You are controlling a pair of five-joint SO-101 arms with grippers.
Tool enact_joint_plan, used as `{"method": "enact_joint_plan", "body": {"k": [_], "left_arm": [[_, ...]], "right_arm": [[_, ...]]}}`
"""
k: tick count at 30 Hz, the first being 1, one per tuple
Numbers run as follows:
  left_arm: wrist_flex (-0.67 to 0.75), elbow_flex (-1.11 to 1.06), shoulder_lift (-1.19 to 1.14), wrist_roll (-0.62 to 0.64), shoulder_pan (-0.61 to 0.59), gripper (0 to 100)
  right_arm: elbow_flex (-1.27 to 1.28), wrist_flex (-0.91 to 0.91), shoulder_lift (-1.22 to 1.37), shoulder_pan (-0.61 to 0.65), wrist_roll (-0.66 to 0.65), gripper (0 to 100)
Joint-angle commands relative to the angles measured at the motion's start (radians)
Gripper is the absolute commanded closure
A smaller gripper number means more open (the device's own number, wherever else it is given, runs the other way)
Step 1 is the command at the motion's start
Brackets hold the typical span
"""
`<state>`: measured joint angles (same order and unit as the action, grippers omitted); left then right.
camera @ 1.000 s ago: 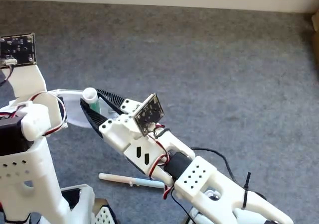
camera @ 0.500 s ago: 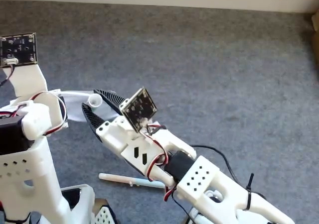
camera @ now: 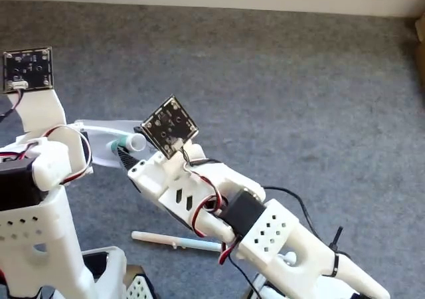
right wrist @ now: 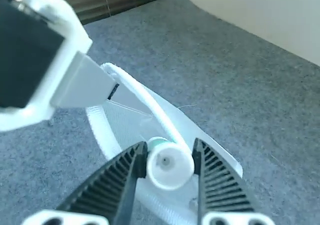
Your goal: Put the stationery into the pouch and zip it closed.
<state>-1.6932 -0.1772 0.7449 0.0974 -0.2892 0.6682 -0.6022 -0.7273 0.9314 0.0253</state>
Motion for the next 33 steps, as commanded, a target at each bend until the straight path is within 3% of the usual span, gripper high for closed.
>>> {"method": "enact_joint_plan", "body": {"k": [1,5,11,23,33], "left_arm": [[0.005,-0.001,-0.018,0.009,0.013,99],[0.005,-0.001,-0.018,0.009,0.015,99],[0.005,-0.001,-0.018,0.009,0.013,99],[0.005,-0.001,-0.016,0.009,0.012,99],[0.005,0.001,-0.013,0.009,0.010,99]], "right_arm": [[-0.059,-0.038,-0.015,0.010,0.009,84.8],[-0.058,-0.044,-0.015,0.041,0.009,74.2],[-0.058,-0.048,-0.015,0.054,0.006,73.5],[-0.309,-0.527,-0.015,0.019,0.009,73.5],[-0.311,-0.716,-0.015,-0.099,0.003,73.5]]}}
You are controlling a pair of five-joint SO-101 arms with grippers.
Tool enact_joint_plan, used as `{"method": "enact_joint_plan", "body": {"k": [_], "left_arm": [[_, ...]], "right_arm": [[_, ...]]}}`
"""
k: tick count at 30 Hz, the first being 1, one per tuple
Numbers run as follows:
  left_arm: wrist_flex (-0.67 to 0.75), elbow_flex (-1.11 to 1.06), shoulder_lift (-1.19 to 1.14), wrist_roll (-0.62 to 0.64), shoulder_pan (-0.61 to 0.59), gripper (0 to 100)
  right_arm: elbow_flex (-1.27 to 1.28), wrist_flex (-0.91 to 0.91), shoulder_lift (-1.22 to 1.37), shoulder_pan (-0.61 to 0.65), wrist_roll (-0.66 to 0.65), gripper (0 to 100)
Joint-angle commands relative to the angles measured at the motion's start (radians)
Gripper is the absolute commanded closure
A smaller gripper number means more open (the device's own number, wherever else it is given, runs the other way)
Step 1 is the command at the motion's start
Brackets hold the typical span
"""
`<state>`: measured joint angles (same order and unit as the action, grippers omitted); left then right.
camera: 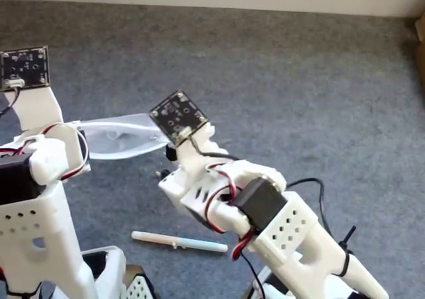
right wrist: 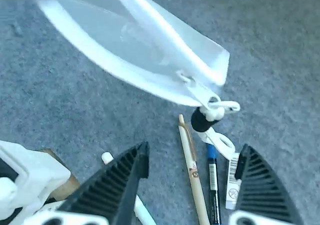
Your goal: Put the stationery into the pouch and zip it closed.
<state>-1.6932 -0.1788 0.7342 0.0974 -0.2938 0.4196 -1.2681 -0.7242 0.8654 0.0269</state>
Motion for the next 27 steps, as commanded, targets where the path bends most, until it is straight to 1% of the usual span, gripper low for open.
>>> {"method": "enact_joint_plan", "body": {"k": [1,4,7,8,13,17,27], "left_arm": [[0.005,0.002,-0.002,0.009,0.015,99],[0.005,0.002,-0.002,0.009,0.015,99],[0.003,0.002,-0.002,0.009,0.015,99],[0.003,0.002,-0.002,0.009,0.015,99],[0.002,0.002,-0.002,0.009,0.015,99],[0.002,0.002,-0.002,0.009,0.015,99],[0.005,0.002,-0.002,0.009,0.015,99]], "right_arm": [[-0.061,-0.070,-0.018,-0.042,0.002,73.5],[-0.061,-0.125,-0.008,-0.074,0.002,73.5],[-0.028,-0.128,-0.005,-0.101,0.000,73.5],[-0.008,-0.119,-0.005,-0.104,-0.005,73.5],[0.157,0.022,-0.005,-0.136,-0.118,73.5],[0.251,0.137,-0.005,-0.177,-0.129,73.5],[0.282,0.160,0.002,-0.182,-0.132,73.5]]}}
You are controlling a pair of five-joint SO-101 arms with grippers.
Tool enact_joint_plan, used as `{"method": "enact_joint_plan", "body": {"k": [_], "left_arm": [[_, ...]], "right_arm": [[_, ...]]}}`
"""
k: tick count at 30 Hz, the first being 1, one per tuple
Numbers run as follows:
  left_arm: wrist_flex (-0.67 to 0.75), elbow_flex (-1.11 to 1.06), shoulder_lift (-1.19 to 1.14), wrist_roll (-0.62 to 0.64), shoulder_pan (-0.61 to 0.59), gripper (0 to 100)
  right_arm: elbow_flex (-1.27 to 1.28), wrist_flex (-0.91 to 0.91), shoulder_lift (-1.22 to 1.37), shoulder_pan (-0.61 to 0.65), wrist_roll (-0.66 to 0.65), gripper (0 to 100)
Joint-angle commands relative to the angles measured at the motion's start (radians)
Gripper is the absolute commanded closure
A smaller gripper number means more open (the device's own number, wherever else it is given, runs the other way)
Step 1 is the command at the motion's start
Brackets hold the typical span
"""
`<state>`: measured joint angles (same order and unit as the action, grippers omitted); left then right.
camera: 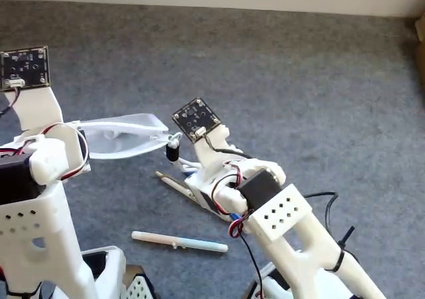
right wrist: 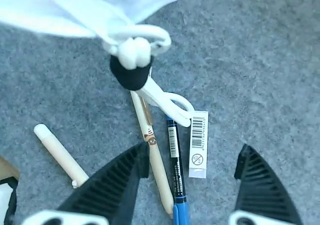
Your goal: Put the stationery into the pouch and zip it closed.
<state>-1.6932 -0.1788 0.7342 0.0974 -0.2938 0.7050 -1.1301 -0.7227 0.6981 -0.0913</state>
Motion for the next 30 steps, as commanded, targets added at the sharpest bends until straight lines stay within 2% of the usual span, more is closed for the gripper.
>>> {"method": "enact_joint_plan", "body": {"k": [1,9,30], "left_arm": [[0.005,0.002,-0.002,0.009,0.015,99],[0.003,0.001,-0.002,0.009,0.015,99],[0.003,0.001,-0.002,0.009,0.015,99]], "right_arm": [[-0.005,0.022,0.015,-0.015,-0.014,73.5],[-0.048,0.048,0.249,-0.067,-0.008,73.5],[-0.071,0.263,0.556,-0.076,-0.008,73.5]]}}
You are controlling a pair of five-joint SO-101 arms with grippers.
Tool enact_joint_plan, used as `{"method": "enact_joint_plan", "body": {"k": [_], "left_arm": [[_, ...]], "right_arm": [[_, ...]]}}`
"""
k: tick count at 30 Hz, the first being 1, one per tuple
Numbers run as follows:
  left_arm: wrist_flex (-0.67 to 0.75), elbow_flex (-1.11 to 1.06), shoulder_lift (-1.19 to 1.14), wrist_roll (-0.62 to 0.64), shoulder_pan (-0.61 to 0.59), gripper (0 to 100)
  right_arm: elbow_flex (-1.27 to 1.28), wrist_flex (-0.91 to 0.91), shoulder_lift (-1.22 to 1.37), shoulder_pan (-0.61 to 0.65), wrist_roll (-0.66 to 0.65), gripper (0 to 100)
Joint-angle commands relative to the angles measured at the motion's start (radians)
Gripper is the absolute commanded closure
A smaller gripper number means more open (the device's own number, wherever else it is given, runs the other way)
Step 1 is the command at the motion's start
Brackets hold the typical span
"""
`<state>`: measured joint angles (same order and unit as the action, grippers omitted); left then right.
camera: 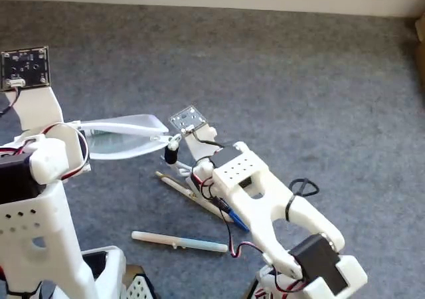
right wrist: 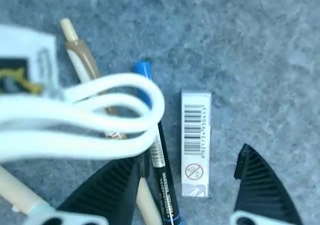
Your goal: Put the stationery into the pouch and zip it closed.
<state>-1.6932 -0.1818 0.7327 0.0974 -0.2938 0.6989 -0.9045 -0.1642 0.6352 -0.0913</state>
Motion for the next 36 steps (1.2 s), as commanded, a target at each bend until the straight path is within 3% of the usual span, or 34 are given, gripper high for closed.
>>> {"method": "enact_joint_plan", "body": {"k": [1,12,18,26,36], "left_arm": [[0.003,0.004,-0.001,0.008,0.015,99],[0.003,0.004,-0.001,0.008,0.015,99],[0.003,0.004,-0.001,0.008,0.015,99],[0.003,0.004,-0.001,0.008,0.015,99],[0.002,0.004,-0.001,0.006,0.015,99]], "right_arm": [[-0.065,0.039,0.004,-0.013,-0.008,73.5],[-0.065,0.125,0.013,-0.042,-0.011,73.6],[-0.062,0.166,0.013,-0.053,-0.009,81.6],[-0.058,0.177,0.015,-0.051,-0.009,81.8],[-0.065,0.177,0.162,-0.058,-0.012,82.1]]}}
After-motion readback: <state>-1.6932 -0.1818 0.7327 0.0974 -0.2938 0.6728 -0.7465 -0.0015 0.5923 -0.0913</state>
